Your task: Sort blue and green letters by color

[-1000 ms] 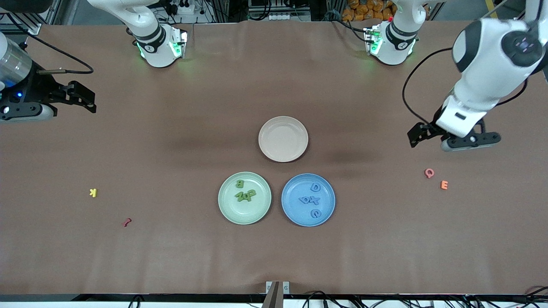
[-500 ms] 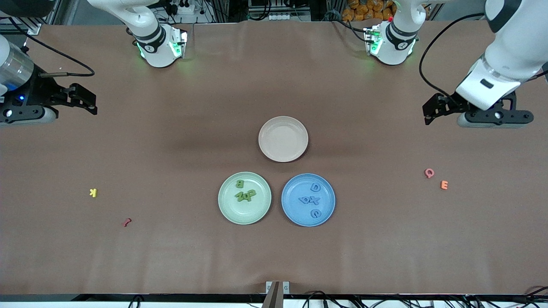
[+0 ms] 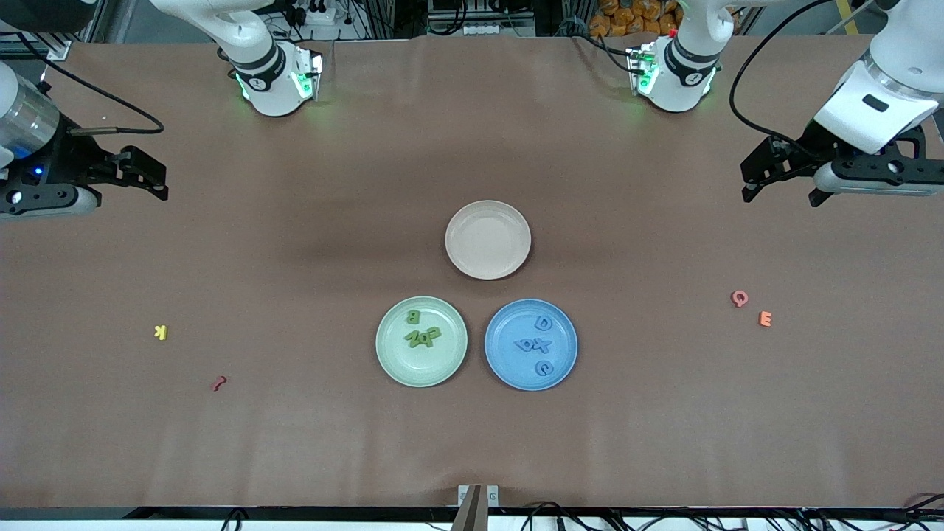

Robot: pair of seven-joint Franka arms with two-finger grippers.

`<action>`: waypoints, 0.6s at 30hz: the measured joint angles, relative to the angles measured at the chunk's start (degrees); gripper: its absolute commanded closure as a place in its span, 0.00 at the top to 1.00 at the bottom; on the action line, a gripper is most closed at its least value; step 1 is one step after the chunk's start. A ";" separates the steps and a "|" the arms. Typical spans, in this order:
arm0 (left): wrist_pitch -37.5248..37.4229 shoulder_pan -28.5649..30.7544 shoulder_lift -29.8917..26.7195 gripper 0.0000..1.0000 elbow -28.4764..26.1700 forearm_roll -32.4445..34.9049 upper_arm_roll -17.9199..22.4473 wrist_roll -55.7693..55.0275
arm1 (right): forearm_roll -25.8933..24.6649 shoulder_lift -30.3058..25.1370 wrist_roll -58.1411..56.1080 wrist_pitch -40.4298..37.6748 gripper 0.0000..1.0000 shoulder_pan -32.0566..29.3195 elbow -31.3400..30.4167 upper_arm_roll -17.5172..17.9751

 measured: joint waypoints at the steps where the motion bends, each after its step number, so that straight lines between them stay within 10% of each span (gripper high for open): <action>1: 0.00 -0.01 0.00 1.00 0.06 0.00 0.08 0.00 | 0.00 0.00 0.00 0.00 1.00 0.00 0.00 0.00; 18: -0.88 -0.01 0.06 1.00 0.11 -0.02 0.76 0.04 | 0.00 0.00 -0.03 0.00 1.00 0.01 0.10 0.00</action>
